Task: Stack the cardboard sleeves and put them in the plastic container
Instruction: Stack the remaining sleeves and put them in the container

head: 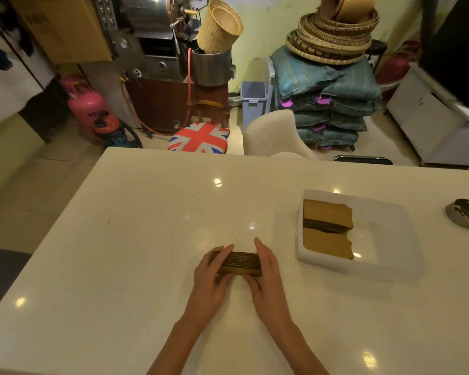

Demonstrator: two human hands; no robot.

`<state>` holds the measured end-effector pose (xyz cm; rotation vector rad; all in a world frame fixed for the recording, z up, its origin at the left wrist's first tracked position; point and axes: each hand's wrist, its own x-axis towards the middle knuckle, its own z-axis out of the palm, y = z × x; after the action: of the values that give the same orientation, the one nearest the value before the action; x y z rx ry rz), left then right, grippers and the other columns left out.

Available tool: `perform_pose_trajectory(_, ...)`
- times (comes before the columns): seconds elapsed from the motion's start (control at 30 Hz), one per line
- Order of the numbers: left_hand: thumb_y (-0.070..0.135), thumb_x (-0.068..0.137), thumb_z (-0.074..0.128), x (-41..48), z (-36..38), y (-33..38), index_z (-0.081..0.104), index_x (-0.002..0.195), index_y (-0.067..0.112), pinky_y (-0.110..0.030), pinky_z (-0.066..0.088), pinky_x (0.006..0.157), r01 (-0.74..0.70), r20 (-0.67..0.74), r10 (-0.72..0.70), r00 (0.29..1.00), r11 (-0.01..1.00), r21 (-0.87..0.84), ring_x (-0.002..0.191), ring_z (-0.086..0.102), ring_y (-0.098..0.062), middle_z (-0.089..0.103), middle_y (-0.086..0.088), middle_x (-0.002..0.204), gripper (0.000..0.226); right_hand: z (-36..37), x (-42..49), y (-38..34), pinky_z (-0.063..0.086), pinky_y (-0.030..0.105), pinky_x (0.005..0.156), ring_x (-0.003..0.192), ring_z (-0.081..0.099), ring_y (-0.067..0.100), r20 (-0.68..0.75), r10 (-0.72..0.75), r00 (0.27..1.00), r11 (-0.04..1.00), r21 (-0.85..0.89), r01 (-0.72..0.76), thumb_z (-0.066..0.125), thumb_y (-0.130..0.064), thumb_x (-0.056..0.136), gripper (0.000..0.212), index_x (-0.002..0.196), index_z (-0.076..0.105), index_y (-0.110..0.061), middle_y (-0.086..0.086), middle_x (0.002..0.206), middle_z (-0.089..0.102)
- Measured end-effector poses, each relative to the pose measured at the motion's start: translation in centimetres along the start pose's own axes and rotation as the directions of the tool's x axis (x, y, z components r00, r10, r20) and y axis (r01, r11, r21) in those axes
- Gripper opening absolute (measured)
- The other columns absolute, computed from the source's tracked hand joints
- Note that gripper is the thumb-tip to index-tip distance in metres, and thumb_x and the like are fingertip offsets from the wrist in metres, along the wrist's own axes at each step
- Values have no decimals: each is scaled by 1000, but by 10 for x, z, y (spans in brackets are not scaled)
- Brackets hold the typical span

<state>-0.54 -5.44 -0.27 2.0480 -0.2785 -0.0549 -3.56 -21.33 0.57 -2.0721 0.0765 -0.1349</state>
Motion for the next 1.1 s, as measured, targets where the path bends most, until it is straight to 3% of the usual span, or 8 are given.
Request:
perform_pose_trajectory(0.13,7,94,62,0,7,6,47,140,39,-33,48,104,31,-42,-35,999,997,-75,134,43,-10,41,6,143,58,10,-5,0,24,1,106,143,8,-11,-69,-3,998,998,-57,-1,54,-11,98,83,147,7,-59,-10,161,4)
perform_pose_trajectory(0.3,4,94,60,-2,9,10,52,125,44,-34,53,95,16,-59,-22,998,996,-87,123,51,-12,43,14,130,51,12,-7,2,40,12,105,139,26,-10,-51,6,999,997,-78,-10,51,-7,99,79,144,17,-61,-8,161,13)
perform_pose_trajectory(0.4,7,92,59,2,10,12,47,121,53,-33,52,95,35,-57,-36,998,999,-20,115,53,-9,44,14,122,56,15,-5,0,39,5,98,136,35,-1,-64,38,997,995,-88,-44,51,-7,99,78,144,16,-60,-8,159,18)
perform_pose_trajectory(0.57,6,91,57,5,2,26,43,118,52,-33,51,94,99,-27,-99,995,995,-21,107,52,-3,44,6,117,55,4,-2,-19,50,28,98,117,49,2,-91,7,996,994,-104,-17,49,-1,96,77,143,24,-57,-13,128,41)
perform_pose_trajectory(0.63,7,93,59,13,-12,38,40,119,54,-32,53,92,136,49,-132,990,987,-85,105,54,1,44,7,118,57,-10,0,-35,48,26,98,117,48,3,-91,-6,996,998,-67,0,51,-3,96,76,144,26,-56,-15,126,45)
perform_pose_trajectory(0.8,17,92,65,55,-25,103,44,123,43,-26,51,84,76,195,-55,979,992,-100,106,53,-4,48,8,118,46,-79,22,-72,47,4,80,107,49,-15,-65,256,964,945,228,-235,65,-22,93,71,149,25,-41,-16,131,45)
perform_pose_trajectory(0.97,24,96,59,104,26,172,36,130,37,-25,48,86,61,367,-46,929,998,-29,101,51,-10,42,-2,122,42,-172,49,-73,59,31,84,104,65,16,-35,446,894,830,389,-399,66,-22,92,44,132,49,-27,1,123,63)
perform_pose_trajectory(1.1,47,99,46,130,71,196,23,141,43,-34,54,89,177,485,-78,871,971,-161,118,53,-22,43,0,136,48,-237,62,-56,57,23,73,95,67,14,-40,516,856,793,401,-459,63,-20,93,34,126,52,-23,-3,108,67)
